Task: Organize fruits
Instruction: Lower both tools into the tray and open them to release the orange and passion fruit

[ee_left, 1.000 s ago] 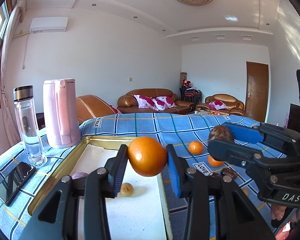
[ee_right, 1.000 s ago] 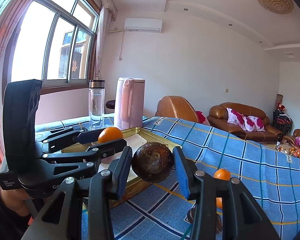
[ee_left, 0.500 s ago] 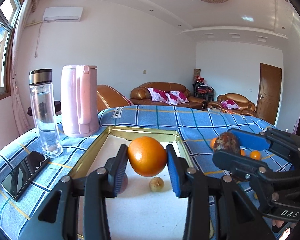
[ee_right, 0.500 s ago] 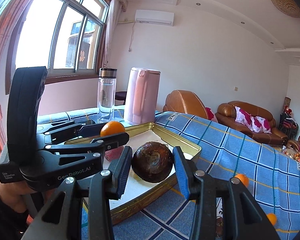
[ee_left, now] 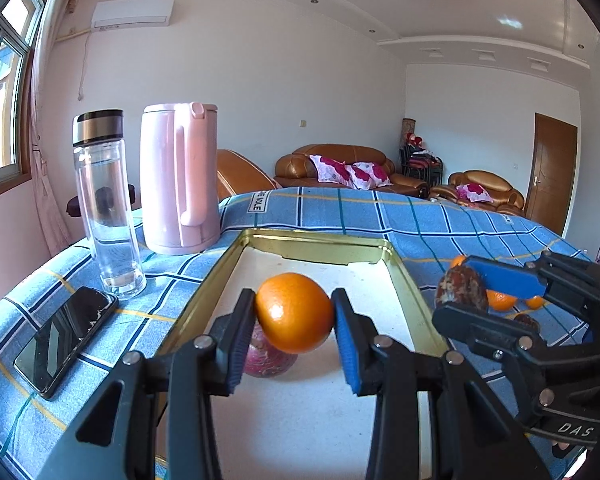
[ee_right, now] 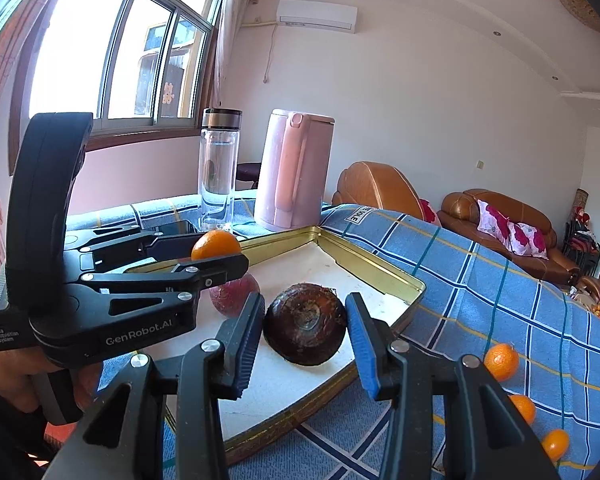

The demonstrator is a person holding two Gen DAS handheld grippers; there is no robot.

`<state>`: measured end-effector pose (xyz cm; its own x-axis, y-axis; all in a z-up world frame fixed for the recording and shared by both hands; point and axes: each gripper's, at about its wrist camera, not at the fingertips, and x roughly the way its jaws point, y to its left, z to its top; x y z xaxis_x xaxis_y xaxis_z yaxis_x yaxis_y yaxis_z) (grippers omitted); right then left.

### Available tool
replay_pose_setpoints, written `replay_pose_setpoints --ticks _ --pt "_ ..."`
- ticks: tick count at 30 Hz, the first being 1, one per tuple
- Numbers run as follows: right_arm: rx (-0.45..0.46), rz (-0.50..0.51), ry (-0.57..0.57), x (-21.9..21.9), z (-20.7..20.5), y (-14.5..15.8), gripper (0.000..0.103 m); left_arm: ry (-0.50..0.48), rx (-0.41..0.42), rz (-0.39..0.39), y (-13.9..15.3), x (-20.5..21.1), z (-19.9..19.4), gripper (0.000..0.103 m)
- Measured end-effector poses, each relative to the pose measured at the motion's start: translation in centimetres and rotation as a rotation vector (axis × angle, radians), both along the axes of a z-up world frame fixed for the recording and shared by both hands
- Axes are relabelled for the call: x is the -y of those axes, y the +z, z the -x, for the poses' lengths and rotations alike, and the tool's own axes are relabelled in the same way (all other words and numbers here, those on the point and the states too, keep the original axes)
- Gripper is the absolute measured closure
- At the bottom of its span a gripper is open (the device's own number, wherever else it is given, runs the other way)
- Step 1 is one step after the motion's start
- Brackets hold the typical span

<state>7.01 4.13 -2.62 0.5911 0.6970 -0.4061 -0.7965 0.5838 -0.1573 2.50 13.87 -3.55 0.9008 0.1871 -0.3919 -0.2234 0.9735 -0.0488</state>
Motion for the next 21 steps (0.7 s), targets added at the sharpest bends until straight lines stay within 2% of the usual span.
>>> replay_pose_setpoints --ticks 7,21 --pt "-0.03 0.046 0.01 -1.3 -0.3 -1.1 0.059 0.022 -0.058 -0.018 -0.7 -0.7 -0.2 0.063" --pt "-0.067 0.105 0.02 -2.6 -0.6 -2.4 0.059 0.005 -0.113 -0.052 -1.6 -0.5 -0.7 0.063"
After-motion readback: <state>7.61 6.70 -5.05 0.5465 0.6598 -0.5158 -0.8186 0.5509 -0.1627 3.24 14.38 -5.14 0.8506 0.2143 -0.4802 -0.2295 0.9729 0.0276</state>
